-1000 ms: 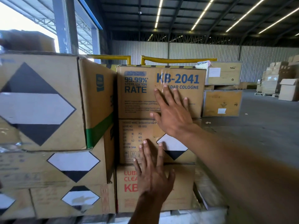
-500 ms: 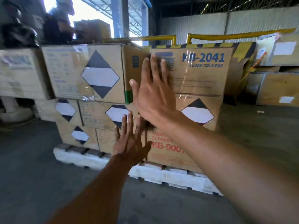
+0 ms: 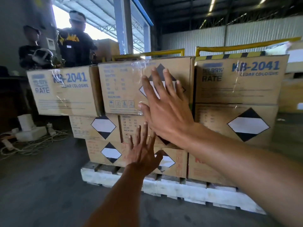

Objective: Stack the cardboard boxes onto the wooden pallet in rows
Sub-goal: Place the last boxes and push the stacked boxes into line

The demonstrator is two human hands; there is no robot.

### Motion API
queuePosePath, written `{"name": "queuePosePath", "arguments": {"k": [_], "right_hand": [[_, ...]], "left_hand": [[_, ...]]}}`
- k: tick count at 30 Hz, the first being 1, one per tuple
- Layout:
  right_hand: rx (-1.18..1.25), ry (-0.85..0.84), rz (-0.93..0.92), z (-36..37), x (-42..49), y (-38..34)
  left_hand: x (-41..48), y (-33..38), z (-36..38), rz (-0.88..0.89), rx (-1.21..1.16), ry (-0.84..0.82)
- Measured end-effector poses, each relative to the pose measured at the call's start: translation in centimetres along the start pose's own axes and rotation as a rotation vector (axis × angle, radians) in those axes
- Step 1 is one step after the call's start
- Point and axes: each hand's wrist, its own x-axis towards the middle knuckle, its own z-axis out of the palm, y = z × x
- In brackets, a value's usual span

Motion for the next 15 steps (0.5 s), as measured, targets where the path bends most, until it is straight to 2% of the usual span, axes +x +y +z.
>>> {"name": "queuePosePath", "arguments": {"k": [4, 9, 15], "right_hand": [[-0.097, -0.006, 0.084, 1.6, 2.3, -2.1], [-0.214, -0.029, 0.244, 2.9, 3.0, -3.2], [-0.298, -0.105, 0.338, 3.8, 4.0, -4.3]], "left_hand": [[1.8, -1.3, 1.4, 0.105, -0.141, -0.054], [3.7, -1.5, 3.3, 0.211, -0.292, -0.038], [4.1, -2.8, 4.8, 0.225, -0.367, -0.02]]}}
